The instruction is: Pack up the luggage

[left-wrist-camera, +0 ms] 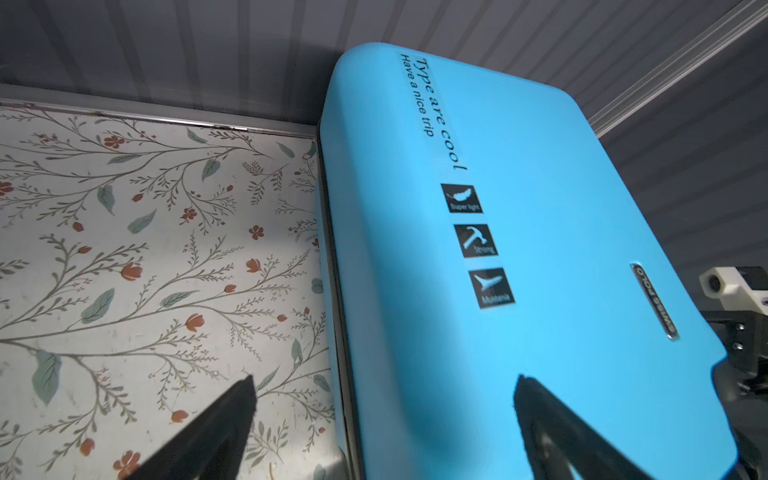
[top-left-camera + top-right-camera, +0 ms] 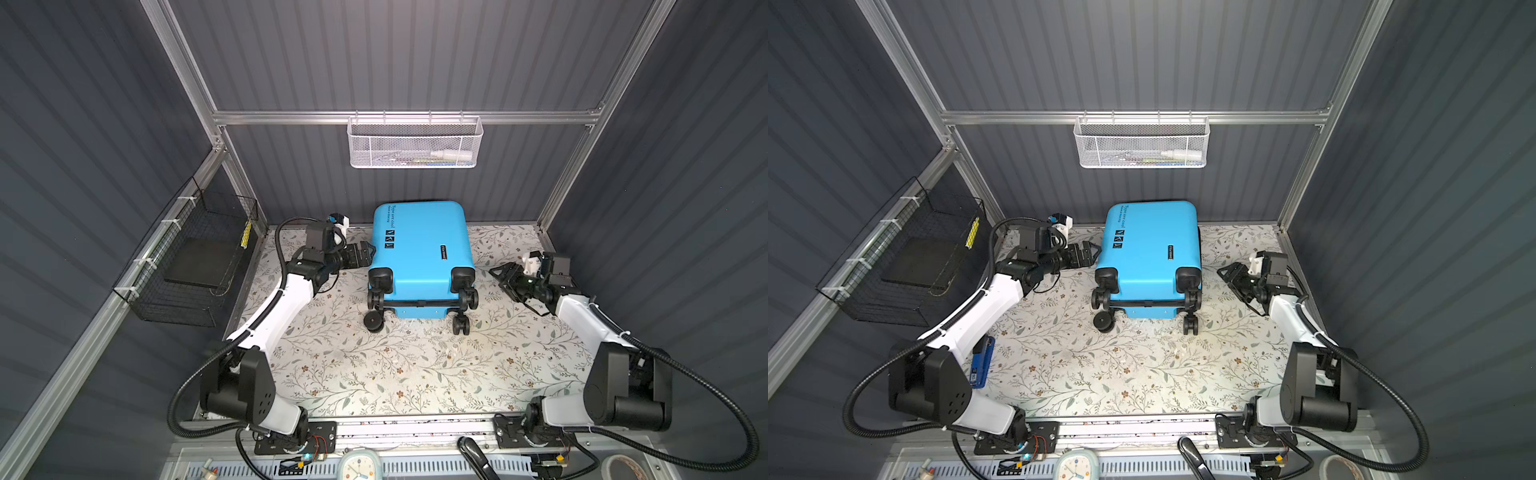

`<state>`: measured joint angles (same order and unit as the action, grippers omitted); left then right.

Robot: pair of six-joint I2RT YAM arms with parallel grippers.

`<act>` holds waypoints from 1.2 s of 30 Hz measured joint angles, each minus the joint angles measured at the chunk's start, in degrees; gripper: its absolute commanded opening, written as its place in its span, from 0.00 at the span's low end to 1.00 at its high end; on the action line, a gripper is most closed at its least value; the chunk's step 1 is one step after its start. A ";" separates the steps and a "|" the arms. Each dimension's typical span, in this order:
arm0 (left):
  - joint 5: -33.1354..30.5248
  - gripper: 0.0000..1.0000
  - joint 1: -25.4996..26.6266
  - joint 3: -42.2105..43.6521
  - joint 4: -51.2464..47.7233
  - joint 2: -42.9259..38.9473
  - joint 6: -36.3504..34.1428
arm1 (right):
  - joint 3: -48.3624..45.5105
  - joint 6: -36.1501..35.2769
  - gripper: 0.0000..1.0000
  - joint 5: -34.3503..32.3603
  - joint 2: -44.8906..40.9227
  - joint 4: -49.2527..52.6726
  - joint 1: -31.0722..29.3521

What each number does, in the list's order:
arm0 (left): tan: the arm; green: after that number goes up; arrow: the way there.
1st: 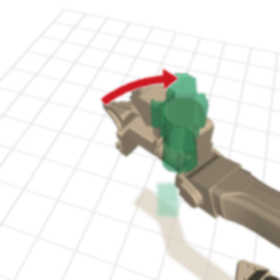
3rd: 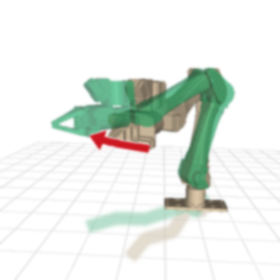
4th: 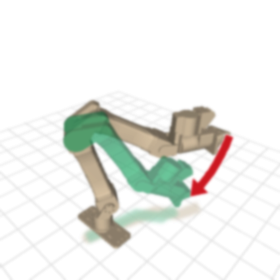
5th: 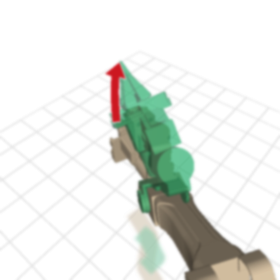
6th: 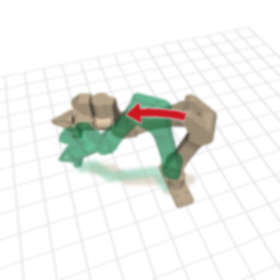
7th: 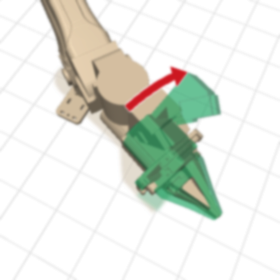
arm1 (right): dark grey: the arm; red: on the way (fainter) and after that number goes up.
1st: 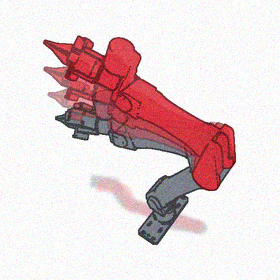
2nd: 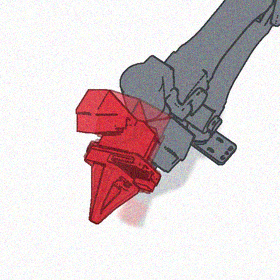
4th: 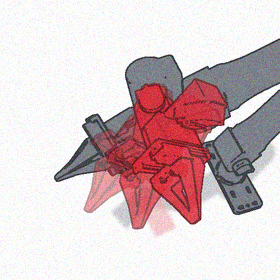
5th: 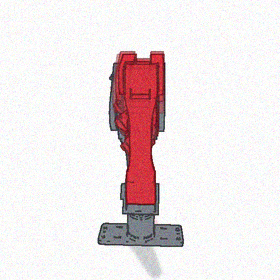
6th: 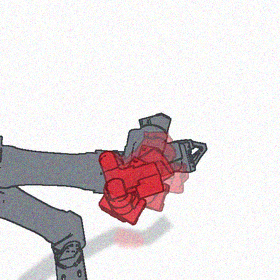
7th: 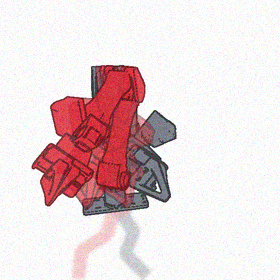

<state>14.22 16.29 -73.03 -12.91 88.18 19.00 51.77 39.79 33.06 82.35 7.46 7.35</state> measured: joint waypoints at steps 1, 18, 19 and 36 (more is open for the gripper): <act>0.79 1.00 -0.28 -0.79 0.68 1.64 0.22 | 1.29 0.07 0.63 0.04 1.64 -0.13 -0.02; 15.28 1.00 -0.31 -2.80 8.04 10.34 3.65 | 4.50 2.93 0.57 -1.05 13.18 -4.00 -11.28; 15.19 1.00 -0.42 -1.88 8.55 9.92 3.63 | 3.32 3.15 0.57 -1.68 12.13 -4.57 -12.02; 11.58 1.00 2.49 16.85 11.61 -8.61 9.97 | -6.49 2.32 0.61 -1.73 1.14 -2.12 -10.58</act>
<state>25.80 18.79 -56.18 -1.30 79.57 28.97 45.28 42.11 31.33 83.48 5.34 -3.22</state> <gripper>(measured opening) 0.998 0.619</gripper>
